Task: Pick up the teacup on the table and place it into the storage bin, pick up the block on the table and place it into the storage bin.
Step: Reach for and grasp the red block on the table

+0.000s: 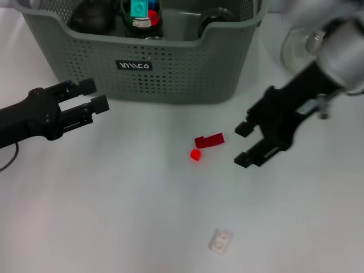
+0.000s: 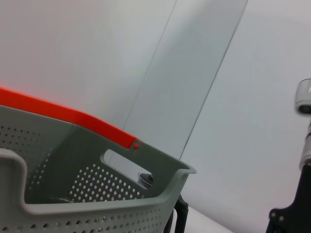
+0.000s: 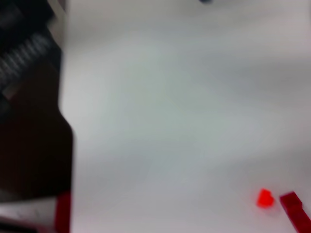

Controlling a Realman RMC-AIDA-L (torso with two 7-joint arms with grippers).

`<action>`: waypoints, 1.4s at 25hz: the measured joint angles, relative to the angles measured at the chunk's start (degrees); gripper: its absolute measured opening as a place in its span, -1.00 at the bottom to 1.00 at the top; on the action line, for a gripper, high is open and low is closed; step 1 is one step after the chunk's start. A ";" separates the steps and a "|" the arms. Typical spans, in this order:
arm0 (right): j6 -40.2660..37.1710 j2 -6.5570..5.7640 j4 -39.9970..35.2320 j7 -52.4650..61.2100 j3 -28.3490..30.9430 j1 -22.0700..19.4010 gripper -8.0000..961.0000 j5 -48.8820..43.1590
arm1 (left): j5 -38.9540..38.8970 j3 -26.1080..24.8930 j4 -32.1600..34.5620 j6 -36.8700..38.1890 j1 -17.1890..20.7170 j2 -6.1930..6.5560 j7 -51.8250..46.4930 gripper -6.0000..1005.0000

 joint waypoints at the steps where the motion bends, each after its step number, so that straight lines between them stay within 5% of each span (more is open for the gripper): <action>1: 2.02 0.12 0.93 1.27 -2.92 1.05 0.41 -0.97 | 0.00 0.00 0.00 0.00 0.00 0.00 0.00 0.28; 14: 23.00 0.43 12.04 5.03 -26.09 6.39 0.41 -1.92 | 0.01 0.00 -0.37 -1.15 0.17 -0.42 0.23 0.28; 35: 36.04 0.80 23.89 4.38 -30.03 9.53 0.40 1.28 | 0.01 0.08 -1.13 -1.43 0.23 -0.28 0.34 0.28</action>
